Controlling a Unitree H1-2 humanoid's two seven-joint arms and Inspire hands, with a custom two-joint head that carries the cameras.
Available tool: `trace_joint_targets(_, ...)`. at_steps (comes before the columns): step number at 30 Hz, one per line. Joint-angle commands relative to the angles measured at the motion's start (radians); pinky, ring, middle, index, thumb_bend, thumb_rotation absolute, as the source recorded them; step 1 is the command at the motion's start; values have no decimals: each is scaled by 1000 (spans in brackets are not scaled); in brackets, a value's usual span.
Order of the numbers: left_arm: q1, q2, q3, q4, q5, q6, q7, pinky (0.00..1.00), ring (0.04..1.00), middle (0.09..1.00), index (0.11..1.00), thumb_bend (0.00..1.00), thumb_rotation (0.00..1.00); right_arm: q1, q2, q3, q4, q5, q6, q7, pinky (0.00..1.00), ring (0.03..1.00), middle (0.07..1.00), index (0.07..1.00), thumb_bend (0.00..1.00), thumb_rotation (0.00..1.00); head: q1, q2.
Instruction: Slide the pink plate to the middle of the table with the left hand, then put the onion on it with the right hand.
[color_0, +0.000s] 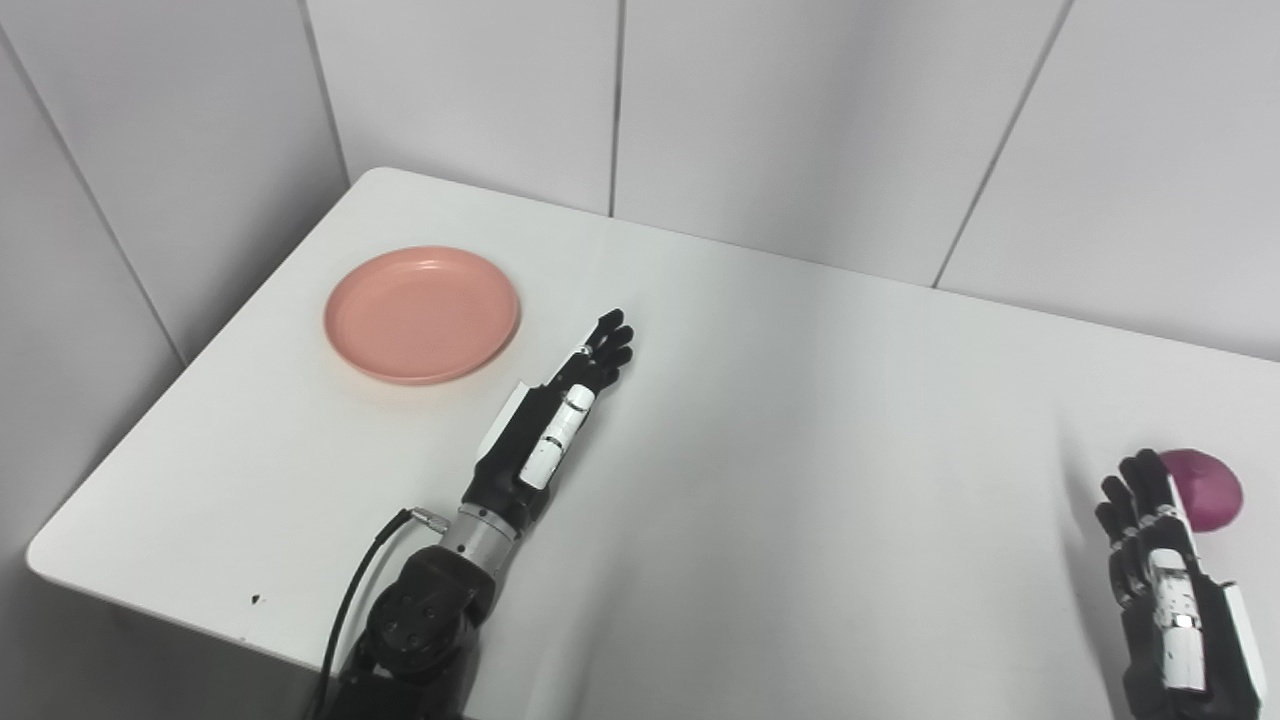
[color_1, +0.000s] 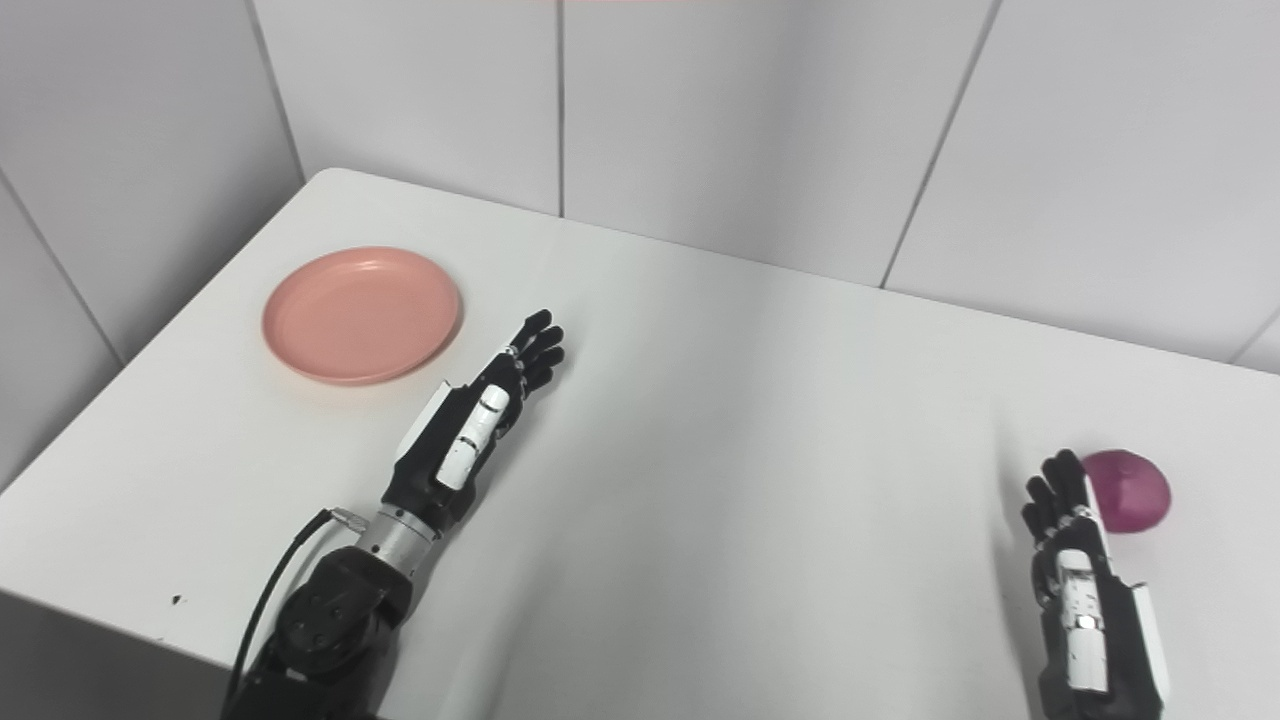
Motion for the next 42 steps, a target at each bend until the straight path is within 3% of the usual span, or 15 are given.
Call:
trace_joint_targets(1, 87, -35, -22, 84, -6, 22, 15, 977, 949, 960, 941, 420, 1000, 18, 13, 2, 5, 12, 29, -5, 1000, 1000, 1000, 1000, 67, 1000, -2, -2)
trace_joint_targets(7, 89, -35, -26, 77, -4, 30, 19, 976, 950, 960, 945, 416, 1000, 26, 21, 6, -43, 4, 74, -18, 1000, 1000, 1000, 1000, 39, 1000, -14, -5)
trace_joint_targets(31, 101, -20, -13, 58, 0, 11, 31, 997, 966, 968, 943, 461, 1000, 39, 45, 21, -122, -23, 119, -39, 1000, 1000, 1000, 1000, 0, 1000, -34, -14)
trace_joint_targets(34, 104, -18, -9, 43, -3, 21, 35, 999, 962, 963, 940, 511, 1000, 40, 48, 20, -125, -21, 121, -39, 1000, 1000, 1000, 1000, 0, 1000, -34, -15)
trace_joint_targets(39, 121, -7, -8, -52, 8, 59, 43, 994, 944, 955, 941, 445, 1000, 40, 47, 20, -121, -27, 114, -38, 1000, 1000, 1000, 1000, 0, 1000, -34, -15)
trace_joint_targets(42, 125, -2, -3, -100, 2, 91, 48, 965, 944, 954, 940, 475, 1000, 36, 47, 18, -108, -19, 94, -31, 1000, 1000, 1000, 1000, 0, 1000, -29, -14)
